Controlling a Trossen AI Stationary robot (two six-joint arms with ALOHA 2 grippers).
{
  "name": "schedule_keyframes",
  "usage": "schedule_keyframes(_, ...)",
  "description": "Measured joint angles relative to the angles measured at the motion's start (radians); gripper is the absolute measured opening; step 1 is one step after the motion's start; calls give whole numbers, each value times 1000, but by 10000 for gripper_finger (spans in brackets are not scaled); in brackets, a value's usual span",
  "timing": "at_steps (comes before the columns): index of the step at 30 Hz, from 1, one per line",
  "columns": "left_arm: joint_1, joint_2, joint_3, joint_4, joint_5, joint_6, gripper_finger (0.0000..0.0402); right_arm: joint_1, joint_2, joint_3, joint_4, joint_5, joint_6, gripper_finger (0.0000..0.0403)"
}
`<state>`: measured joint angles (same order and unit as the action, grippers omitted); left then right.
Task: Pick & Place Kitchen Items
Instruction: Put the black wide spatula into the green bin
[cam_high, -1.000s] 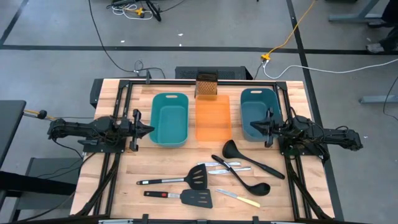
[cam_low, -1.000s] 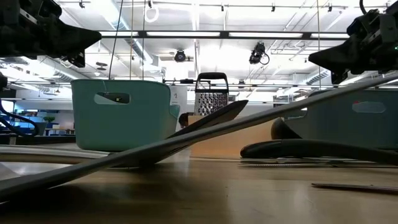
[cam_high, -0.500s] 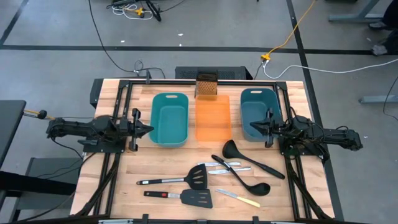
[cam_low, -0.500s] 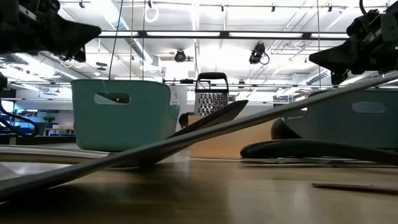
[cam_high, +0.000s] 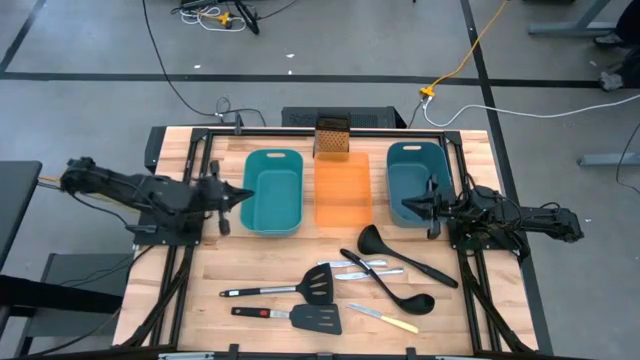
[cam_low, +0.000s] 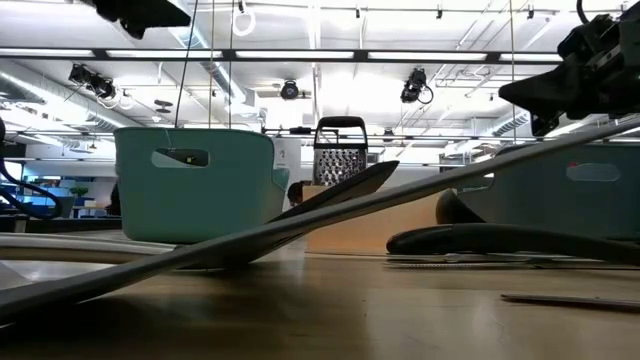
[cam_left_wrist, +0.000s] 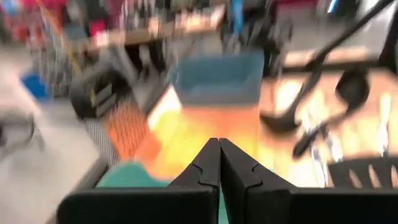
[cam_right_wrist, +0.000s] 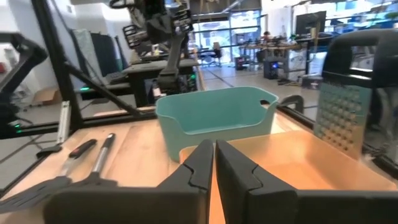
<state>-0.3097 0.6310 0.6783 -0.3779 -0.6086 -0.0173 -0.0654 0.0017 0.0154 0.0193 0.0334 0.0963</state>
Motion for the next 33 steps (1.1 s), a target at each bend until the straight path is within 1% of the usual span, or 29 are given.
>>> schedule_keyframes(3,-16,125,148,-239,3,-131,7,0,0,0,-1,-7,0,29)
schedule_keyframes(6,-37,230,262,-473,43,-284,8,0,0,0,-2,-6,0,29)
schedule_keyframes(9,-61,301,324,-627,83,-441,9,0,0,0,-4,-6,-1,29)
schedule_keyframes(11,-78,326,330,-684,131,-523,10,0,0,0,-6,-6,-4,29)
schedule_keyframes(13,-98,344,327,-685,172,-606,17,0,0,0,-6,-6,-5,29)
schedule_keyframes(15,-119,353,315,-677,208,-663,31,0,0,0,-6,-5,-5,29)
schedule_keyframes(20,-165,402,289,-676,283,-756,94,0,0,0,-6,-5,-6,29)
schedule_keyframes(23,-193,447,287,-651,351,-766,138,0,0,0,-6,-5,-6,29)
schedule_keyframes(26,-227,508,287,-636,423,-778,172,0,0,0,-6,-4,-6,29)
schedule_keyframes(30,-286,611,287,-622,434,-785,195,0,0,0,-5,-4,-5,29)
schedule_keyframes(33,-331,674,287,-557,437,-783,203,0,0,0,-5,-4,-5,29)
